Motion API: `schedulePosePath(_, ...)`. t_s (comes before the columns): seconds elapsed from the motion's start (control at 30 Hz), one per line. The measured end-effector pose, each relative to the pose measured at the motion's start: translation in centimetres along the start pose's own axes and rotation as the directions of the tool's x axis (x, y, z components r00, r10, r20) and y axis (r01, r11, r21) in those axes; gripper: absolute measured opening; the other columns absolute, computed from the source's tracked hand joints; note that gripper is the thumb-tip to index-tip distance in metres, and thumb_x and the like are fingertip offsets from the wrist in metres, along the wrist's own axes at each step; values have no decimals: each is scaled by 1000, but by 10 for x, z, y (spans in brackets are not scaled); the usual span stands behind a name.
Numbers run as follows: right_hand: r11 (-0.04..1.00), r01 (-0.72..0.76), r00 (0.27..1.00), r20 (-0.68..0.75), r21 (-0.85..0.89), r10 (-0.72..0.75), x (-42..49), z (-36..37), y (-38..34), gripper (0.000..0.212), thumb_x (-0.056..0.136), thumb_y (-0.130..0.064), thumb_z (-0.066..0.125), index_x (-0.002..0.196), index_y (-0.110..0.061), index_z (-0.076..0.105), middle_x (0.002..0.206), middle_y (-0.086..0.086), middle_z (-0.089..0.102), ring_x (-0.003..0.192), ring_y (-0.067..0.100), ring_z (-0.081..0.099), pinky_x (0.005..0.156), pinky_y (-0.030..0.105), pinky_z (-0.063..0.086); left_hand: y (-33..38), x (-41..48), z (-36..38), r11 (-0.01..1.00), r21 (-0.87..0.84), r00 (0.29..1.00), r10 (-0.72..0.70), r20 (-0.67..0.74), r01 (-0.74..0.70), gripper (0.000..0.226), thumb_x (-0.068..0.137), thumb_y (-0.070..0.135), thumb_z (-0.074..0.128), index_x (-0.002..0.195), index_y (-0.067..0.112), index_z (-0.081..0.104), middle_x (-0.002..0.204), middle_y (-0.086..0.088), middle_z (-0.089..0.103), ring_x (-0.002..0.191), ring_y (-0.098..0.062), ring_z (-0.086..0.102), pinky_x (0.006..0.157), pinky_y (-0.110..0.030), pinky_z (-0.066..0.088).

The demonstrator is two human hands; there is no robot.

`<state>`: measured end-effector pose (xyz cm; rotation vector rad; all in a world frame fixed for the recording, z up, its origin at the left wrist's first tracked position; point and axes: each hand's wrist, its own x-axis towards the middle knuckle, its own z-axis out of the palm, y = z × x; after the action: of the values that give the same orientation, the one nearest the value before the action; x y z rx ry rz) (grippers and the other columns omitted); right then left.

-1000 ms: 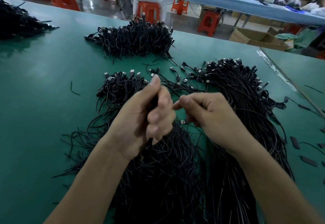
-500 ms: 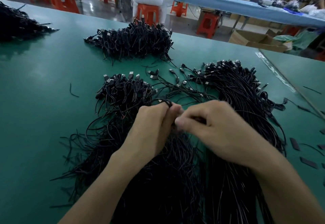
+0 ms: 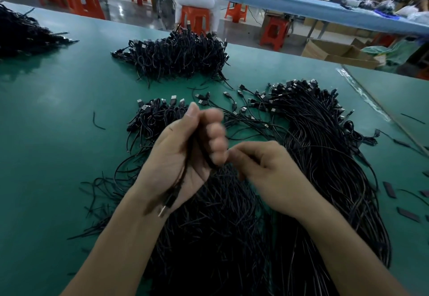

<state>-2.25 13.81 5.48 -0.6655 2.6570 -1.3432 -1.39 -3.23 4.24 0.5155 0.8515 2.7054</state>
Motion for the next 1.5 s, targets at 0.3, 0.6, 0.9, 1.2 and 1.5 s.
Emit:
schedulePosePath(0.3,973,101,972,228,-208,-52,-13,-17,-17,17,98,-30,59,82,-34,65,68,-15,61,53,7,54,49,19,40,-10,1,-11,371,926,916,391,-93,-64,25,105,18,45,103,20,70,92,9,77,87,-8,73,77,-22,58)
schedulePosePath(0.6,977,212,972,-112,30,-208,-5,-29,-9,23,77,-44,79,76,-22,72,71,-1,68,61,15,59,56,31,49,-4,-5,8,557,786,959,-235,-159,267,54,104,43,36,66,17,65,41,5,42,32,-8,37,39,-18,36)
schedulePosePath(0.9,926,167,983,17,339,-183,-1,-24,-5,27,80,-46,76,81,-22,63,75,8,62,70,33,57,68,46,54,5,-7,3,799,520,917,-393,71,302,46,104,36,38,63,18,50,47,4,46,46,-12,54,54,-26,53)
schedulePosePath(1.2,967,251,966,-45,-44,-253,-4,-17,-6,14,91,-25,71,83,-23,60,73,-18,66,66,4,63,60,14,47,4,-4,-4,445,860,961,-220,-166,250,57,104,47,37,62,15,58,70,-7,57,66,-14,52,70,-24,40)
schedulePosePath(1.5,944,321,938,-160,74,-306,0,-5,-15,11,90,-16,71,86,-14,61,75,-5,63,54,12,64,44,29,51,-17,-1,7,773,520,930,-274,-244,364,58,94,66,30,98,27,73,80,-15,72,65,-27,70,39,-27,48)
